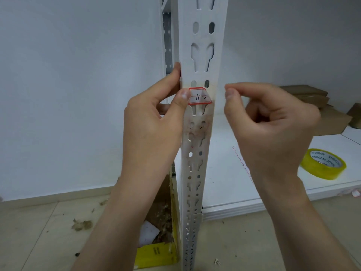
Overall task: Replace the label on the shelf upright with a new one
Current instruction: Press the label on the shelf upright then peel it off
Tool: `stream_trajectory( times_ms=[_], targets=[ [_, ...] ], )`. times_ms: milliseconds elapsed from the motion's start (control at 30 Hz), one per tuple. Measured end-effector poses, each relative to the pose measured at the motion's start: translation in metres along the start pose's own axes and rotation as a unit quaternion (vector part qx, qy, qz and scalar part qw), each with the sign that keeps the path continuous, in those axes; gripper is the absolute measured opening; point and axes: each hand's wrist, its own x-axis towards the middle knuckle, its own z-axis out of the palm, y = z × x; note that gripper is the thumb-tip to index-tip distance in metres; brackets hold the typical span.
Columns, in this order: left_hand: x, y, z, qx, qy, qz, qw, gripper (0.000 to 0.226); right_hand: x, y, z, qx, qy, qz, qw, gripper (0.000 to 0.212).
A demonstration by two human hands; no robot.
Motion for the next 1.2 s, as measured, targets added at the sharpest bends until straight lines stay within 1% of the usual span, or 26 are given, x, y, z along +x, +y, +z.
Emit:
stream_trajectory(
  times_ms=[133, 300, 433, 633, 1200],
  targets=[
    [0.000, 0.000, 0.001, 0.004, 0.007, -0.004, 1.000, 0.042, -0.005, 0.003, 0.004, -0.019, -0.036, -0.012, 0.999, 0.011],
    [0.000, 0.001, 0.001, 0.005, 0.010, -0.003, 1.000, 0.042, -0.007, 0.005, 0.009, -0.033, -0.045, 0.000, 0.998, 0.014],
    [-0.001, 0.001, 0.001, -0.001, 0.011, -0.004, 1.000, 0.042, -0.008, 0.002, 0.012, -0.032, -0.045, 0.010, 0.998, 0.012],
    [-0.001, 0.001, 0.002, 0.002, 0.003, 0.006, 1.000, 0.044, -0.010, -0.004, 0.016, -0.030, -0.047, 0.013, 0.998, 0.015],
    [-0.001, 0.002, 0.001, -0.008, 0.004, 0.001, 1.000, 0.044, -0.011, -0.009, 0.019, -0.016, -0.042, 0.019, 0.999, 0.018]
  ],
)
